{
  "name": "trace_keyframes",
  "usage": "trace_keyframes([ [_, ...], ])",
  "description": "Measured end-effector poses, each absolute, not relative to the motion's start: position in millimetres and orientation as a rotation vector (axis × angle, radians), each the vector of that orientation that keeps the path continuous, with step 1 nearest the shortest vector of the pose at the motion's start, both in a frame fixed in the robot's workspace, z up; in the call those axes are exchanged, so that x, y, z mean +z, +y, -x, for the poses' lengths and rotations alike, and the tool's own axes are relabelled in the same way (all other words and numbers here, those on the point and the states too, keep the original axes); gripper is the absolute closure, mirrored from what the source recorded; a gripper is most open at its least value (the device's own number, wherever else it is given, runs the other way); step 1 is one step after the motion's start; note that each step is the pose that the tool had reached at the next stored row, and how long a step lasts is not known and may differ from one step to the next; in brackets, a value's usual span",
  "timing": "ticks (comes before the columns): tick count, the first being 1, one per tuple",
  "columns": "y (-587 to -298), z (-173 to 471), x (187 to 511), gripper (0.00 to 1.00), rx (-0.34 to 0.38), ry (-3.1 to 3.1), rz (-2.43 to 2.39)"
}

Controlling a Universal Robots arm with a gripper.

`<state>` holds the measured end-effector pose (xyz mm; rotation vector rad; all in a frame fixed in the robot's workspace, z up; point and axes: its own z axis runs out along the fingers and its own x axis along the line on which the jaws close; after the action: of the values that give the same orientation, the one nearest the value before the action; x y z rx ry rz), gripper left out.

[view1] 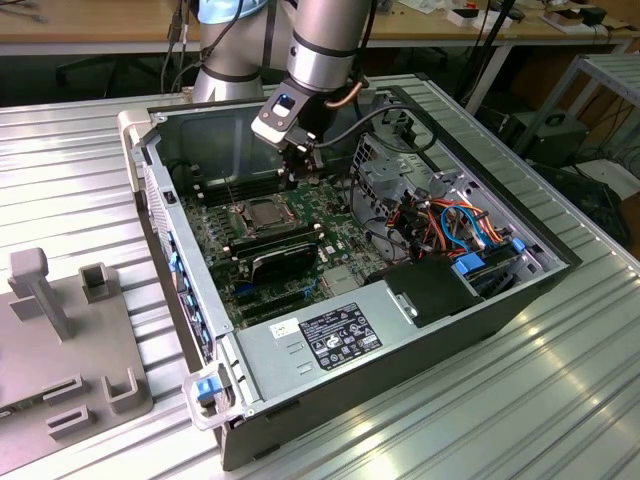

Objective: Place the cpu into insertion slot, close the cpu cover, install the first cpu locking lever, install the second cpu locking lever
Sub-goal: 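Close the cpu cover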

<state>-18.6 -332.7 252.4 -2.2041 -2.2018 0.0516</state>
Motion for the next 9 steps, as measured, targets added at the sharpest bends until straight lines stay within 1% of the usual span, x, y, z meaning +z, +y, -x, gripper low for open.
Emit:
trace_keyframes([
  [9, -333, 34, 248, 0.89, 0.056, -2.203, 2.199],
])
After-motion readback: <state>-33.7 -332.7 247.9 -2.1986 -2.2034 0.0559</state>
